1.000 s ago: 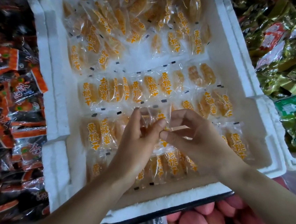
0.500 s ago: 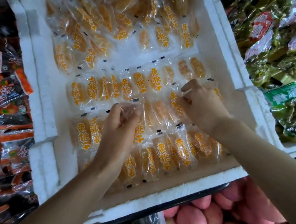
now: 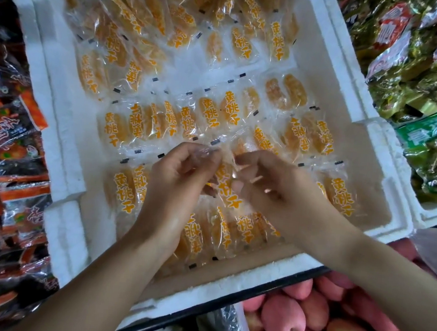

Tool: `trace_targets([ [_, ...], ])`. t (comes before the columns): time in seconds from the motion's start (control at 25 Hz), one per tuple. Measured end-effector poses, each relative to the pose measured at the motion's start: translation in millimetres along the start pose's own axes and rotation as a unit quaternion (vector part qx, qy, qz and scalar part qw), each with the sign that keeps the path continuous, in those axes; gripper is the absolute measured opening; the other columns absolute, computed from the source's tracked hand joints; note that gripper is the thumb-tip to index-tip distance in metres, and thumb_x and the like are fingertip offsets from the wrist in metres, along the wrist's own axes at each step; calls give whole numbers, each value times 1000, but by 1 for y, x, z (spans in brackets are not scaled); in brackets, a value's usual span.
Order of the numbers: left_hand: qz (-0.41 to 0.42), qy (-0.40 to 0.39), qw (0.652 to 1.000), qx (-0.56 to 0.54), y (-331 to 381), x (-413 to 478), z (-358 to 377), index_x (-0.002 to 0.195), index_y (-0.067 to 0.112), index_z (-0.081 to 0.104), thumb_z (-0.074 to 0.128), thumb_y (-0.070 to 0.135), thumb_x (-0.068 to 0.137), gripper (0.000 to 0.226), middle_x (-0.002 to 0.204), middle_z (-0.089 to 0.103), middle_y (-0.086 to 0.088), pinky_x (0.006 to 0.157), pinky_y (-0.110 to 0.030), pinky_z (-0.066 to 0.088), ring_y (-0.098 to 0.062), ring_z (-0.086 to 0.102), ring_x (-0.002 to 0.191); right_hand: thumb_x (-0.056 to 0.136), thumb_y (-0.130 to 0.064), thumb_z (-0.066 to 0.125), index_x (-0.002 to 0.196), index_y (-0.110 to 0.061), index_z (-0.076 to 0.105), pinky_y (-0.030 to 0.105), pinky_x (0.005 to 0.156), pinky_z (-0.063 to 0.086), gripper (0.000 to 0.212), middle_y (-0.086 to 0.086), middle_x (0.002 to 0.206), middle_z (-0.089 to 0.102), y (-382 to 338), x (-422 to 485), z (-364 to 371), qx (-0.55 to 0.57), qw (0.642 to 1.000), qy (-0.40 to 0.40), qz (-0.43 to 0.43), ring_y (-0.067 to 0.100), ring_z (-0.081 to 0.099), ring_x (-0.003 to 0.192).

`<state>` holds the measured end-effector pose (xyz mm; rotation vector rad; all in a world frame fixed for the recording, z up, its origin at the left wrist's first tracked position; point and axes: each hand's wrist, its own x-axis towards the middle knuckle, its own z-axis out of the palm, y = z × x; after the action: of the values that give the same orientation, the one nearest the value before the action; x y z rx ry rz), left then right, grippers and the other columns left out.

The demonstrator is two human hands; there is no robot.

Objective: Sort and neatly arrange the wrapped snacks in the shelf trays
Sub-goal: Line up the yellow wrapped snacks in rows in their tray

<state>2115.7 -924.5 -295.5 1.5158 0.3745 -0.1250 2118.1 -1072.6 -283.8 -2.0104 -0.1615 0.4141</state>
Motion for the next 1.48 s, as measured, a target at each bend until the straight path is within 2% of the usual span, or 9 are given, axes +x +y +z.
trace_targets([
  [0.24, -40, -58, 996, -48, -5, -11, -3, 86, 9, 59, 59, 8, 88, 3, 70, 60, 1, 57, -21, 54, -8, 61, 58, 86, -7, 61, 87, -16, 58, 15, 50, 50, 9, 6, 70, 47, 10, -12, 3, 199, 973, -9, 120, 8, 48, 56],
  [0.4, -10, -107, 993, 45, -11, -17, -8, 86, 18, 64, 65, 4, 83, 14, 75, 68, 5, 57, -21, 54, -9, 64, 61, 82, -15, 67, 94, -22, 58, 18, 66, 50, 17, -5, 80, 59, 18, -24, 6, 10, 999, -16, 41, 5, 58, 68],
  [0.52, 7, -146, 982, 116, -18, -23, -8, 91, 23, 63, 65, 8, 85, 16, 83, 72, 9, 60, -25, 56, -8, 67, 62, 81, -15, 69, 101, -27, 55, 25, 60, 51, 27, -16, 77, 57, 16, -22, 4, -3, 1000, -17, 24, 5, 62, 67],
  [0.64, 67, -132, 971, 186, -30, -24, -12, 96, 22, 55, 64, 12, 87, 16, 92, 68, 7, 73, -25, 54, -7, 67, 79, 83, -12, 68, 96, -26, 58, 11, 60, 44, 22, -12, 77, 60, 19, -8, 2, -97, 995, 4, -11, 2, 59, 66],
  [0.8, 230, -131, 843, 469, -51, -24, -37, 114, 15, 55, 71, 28, 78, 41, 110, 57, 1, 92, -31, 43, -18, 54, 105, 86, -8, 63, 103, -21, 57, 22, 72, 45, 22, -12, 81, 57, 27, 4, 4, -207, 976, -27, -58, 9, 57, 72],
  [0.92, 244, -144, 796, 535, -55, -26, -41, 117, 14, 55, 73, 36, 72, 53, 113, 54, -2, 94, -39, 45, -25, 53, 108, 88, -13, 62, 114, -15, 56, 26, 72, 44, 27, -3, 101, 55, 33, 2, 8, -287, 951, -41, -109, 9, 51, 80],
  [1.08, 259, -146, 777, 555, -55, -24, -39, 120, 12, 56, 80, 35, 68, 61, 110, 55, -5, 90, -43, 50, -28, 56, 105, 80, -18, 70, 106, -7, 63, 39, 56, 54, 30, 10, 99, 57, 38, -1, 5, -438, 883, -11, -167, 29, 62, 84],
  [1.28, 300, -148, 759, 558, -48, -23, -44, 109, 18, 61, 48, 43, 84, 38, 103, 57, -1, 88, -41, 50, -23, 57, 100, 79, -33, 61, 99, -5, 65, 36, 55, 54, 35, 11, 90, 60, 33, -2, -3, -539, 824, -25, -173, 28, 62, 75],
  [1.48, 291, -64, 795, 528, -12, 28, -60, 108, 12, 62, 47, 41, 87, 39, 110, 55, -7, 93, -42, 42, -25, 51, 106, 91, -30, 48, 123, -9, 53, 39, 74, 51, 39, 10, 113, 54, -1, 44, -4, -444, 878, 13, -177, 29, 57, 101],
])
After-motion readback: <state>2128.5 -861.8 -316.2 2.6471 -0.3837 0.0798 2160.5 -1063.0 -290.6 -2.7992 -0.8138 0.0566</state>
